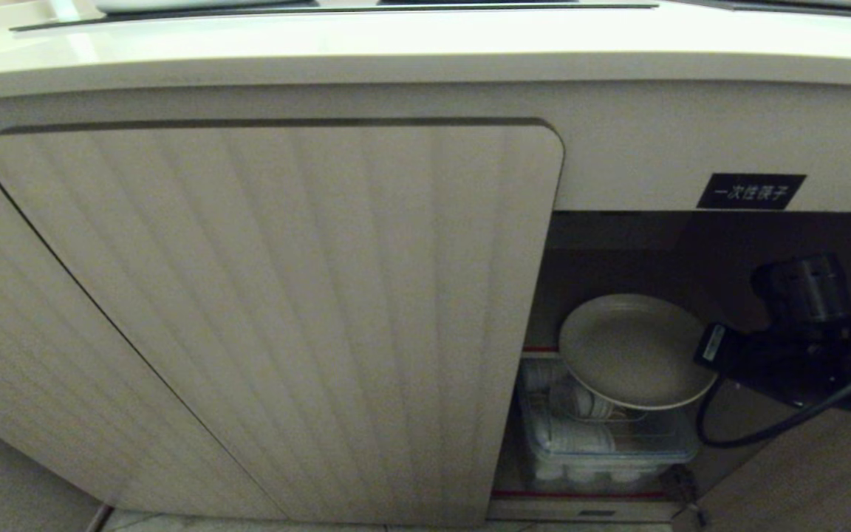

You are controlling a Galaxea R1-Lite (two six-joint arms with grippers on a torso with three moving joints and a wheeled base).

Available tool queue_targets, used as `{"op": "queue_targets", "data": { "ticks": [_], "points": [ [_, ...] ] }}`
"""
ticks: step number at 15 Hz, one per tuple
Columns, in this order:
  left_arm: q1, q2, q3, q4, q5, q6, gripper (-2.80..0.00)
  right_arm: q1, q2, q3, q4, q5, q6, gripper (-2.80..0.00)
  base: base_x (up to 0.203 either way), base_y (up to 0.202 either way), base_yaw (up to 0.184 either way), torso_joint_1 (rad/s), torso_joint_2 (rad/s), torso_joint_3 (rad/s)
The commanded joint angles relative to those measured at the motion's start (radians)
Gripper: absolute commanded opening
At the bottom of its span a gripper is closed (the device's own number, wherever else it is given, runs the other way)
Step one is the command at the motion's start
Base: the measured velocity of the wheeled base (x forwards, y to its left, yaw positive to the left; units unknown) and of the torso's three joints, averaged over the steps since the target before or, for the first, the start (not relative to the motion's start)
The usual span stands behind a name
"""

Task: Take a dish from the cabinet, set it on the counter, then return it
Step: Take the plate from the cabinet

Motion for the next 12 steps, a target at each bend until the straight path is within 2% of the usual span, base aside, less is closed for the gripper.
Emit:
{"op": "queue_targets", "data": {
  "ticks": [1, 7, 12],
  "points": [
    [0.0, 0.0, 0.0, 0.0, 0.0, 0.0, -2.8, 0.006, -0.018, 0.022, -0.005, -0.001, 0.014, -2.8, 0.0, 0.0, 0.0, 0.0, 0.0, 0.0],
    [0.0, 0.0, 0.0, 0.0, 0.0, 0.0, -2.8, 0.028, -0.079, 0.046, -0.01, 0.001, 0.022, -2.8, 0.0, 0.0, 0.0, 0.0, 0.0, 0.0],
    [0.0, 0.0, 0.0, 0.0, 0.0, 0.0, -2.8, 0.033, -0.146, 0.118, -0.011, 0.001, 0.023, -2.8, 0.0, 0.0, 0.0, 0.0, 0.0, 0.0]
  ]
}}
